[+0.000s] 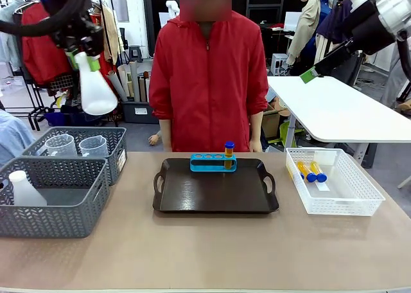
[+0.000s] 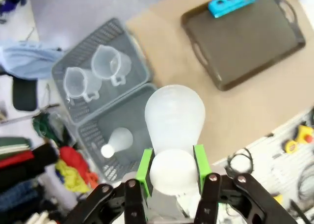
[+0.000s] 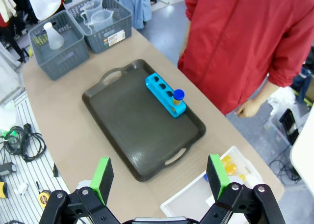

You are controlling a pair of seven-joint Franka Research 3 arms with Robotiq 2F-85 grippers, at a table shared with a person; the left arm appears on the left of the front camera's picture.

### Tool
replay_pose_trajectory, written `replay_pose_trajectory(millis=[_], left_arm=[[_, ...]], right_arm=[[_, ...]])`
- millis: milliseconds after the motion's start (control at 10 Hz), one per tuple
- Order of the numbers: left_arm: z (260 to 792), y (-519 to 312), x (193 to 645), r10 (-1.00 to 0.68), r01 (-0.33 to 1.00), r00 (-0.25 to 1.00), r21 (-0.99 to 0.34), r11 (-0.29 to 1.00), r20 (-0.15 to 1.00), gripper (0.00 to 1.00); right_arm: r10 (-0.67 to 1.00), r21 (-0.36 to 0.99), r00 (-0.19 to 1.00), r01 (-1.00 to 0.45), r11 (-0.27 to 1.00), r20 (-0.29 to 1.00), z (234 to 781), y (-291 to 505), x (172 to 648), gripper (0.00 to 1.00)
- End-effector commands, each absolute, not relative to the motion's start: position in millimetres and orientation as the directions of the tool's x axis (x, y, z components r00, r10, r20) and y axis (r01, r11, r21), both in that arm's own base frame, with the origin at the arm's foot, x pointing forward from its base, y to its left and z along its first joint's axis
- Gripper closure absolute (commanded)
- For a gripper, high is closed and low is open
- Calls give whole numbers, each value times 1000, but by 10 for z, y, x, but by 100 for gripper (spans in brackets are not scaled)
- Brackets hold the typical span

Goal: Prepare the laboratory tools.
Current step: Pick up one Small flask and place it on the Handle tray.

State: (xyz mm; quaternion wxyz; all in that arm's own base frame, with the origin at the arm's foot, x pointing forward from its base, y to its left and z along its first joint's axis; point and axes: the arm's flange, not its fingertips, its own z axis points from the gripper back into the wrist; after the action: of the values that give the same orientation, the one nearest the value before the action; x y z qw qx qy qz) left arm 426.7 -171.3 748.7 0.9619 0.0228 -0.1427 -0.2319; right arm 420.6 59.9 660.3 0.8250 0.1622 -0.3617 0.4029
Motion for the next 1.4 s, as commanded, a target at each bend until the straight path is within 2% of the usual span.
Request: replay_pose_trajectory(millis=[0,400,800,1000,1300], left_arm=[[7606,-2043,4543,-566,544,792,154,825,230,100],[7353,-2855,4925,-739,726,643,151,671,201,100],[6997,-3458,5115,-841,840,516,94,534,160,100],[6934,-3542,5150,-839,844,506,88,529,201,100],[6797,-3510,5044,-832,834,528,82,546,171,100]], right_arm=[[541,-16,407,-789,615,736,6603,592,4214,0],[541,-16,407,-789,615,736,6603,592,4214,0],[541,-16,407,-789,615,736,6603,592,4214,0],[541,-16,407,-789,615,736,6603,592,4214,0],[541,-16,407,-789,615,736,6603,592,4214,0]])
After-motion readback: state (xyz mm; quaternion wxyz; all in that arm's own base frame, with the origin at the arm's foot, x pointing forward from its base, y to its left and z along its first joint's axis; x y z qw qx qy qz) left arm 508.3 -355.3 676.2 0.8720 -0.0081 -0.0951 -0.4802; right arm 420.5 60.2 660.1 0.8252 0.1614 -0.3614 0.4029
